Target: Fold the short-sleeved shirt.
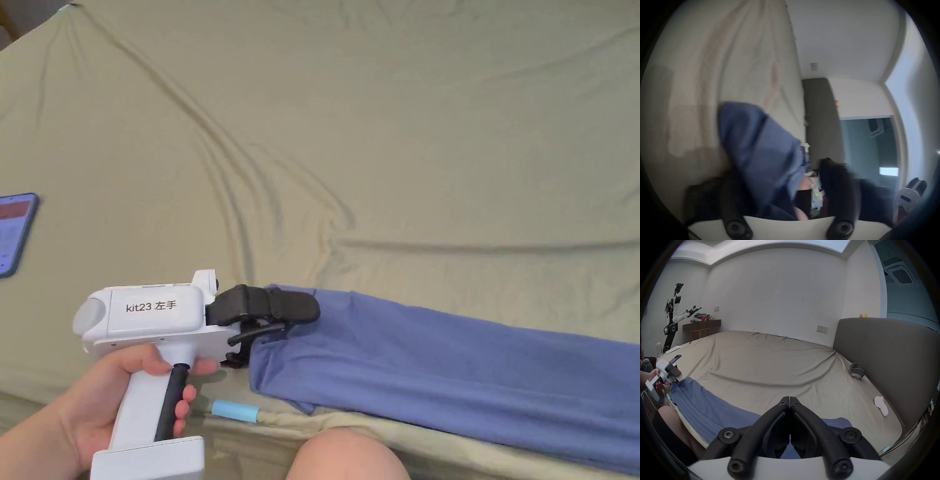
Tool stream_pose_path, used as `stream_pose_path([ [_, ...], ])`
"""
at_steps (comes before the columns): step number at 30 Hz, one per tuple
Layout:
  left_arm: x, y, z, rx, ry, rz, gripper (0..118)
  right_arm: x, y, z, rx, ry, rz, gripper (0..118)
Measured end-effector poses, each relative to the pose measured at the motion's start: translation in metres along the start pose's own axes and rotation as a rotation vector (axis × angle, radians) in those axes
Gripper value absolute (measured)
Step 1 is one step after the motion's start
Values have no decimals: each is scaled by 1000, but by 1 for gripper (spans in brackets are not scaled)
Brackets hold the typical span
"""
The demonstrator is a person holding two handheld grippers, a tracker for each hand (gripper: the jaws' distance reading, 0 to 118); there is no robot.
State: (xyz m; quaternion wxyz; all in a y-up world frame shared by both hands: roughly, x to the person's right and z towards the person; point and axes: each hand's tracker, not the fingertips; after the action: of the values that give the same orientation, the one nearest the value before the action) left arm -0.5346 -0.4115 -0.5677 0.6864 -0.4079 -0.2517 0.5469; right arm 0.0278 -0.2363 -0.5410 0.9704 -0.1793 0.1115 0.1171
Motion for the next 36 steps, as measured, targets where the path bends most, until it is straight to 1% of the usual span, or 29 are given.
stream_pose_path([
  [1,-2,-1,-9,-2,71,-21,29,0,0,-1,-5,4,-2,0],
  [2,3,-6,-14,-17,143,-100,5,0,1,-1,-5,4,-2,0],
  [3,9,-10,-11,-5,92,-144,4,2,1,-1,-3,7,-3,0],
  [4,16,-7,-13,-39,47,-125,4,3,2,1,2,10,-2,0],
  [5,17,-6,-16,-65,88,-97,4,4,3,2,8,11,2,0],
  [6,23,-8,-16,-51,130,-103,4,5,4,4,17,10,8,0],
  [8,39,-8,-13,-48,163,-169,4,10,4,5,25,6,11,0],
  [9,50,-8,-10,-33,180,-204,4,12,5,5,25,5,2,0],
  [12,82,-3,10,9,185,-183,4,20,6,7,31,10,-35,0],
  [14,100,5,26,7,209,-202,4,23,9,8,36,18,-53,0],
  [17,125,8,54,20,332,-257,4,25,11,10,47,43,-62,0],
  [19,131,17,80,63,406,-238,4,24,12,13,58,54,-55,0],
  [21,138,19,99,79,537,-242,4,25,14,17,68,78,-53,0],
  [24,149,16,107,83,714,-196,4,27,15,20,80,106,-46,0],
  [26,169,6,94,73,787,-241,4,26,16,20,74,100,-26,0],
  [28,201,-8,68,71,860,-287,4,27,15,20,71,120,-39,0],
  [29,215,-15,55,78,853,-313,4,28,15,20,65,131,-56,0],
  [31,238,-27,24,69,855,-321,4,31,17,20,52,155,-104,0],
  [33,249,-39,-11,52,874,-331,3,35,17,17,39,195,-145,0],
  [34,251,-45,-31,11,894,-376,3,37,18,14,38,199,-152,0],
  [36,248,-54,-65,-24,902,-376,3,40,17,10,42,200,-149,0],
])
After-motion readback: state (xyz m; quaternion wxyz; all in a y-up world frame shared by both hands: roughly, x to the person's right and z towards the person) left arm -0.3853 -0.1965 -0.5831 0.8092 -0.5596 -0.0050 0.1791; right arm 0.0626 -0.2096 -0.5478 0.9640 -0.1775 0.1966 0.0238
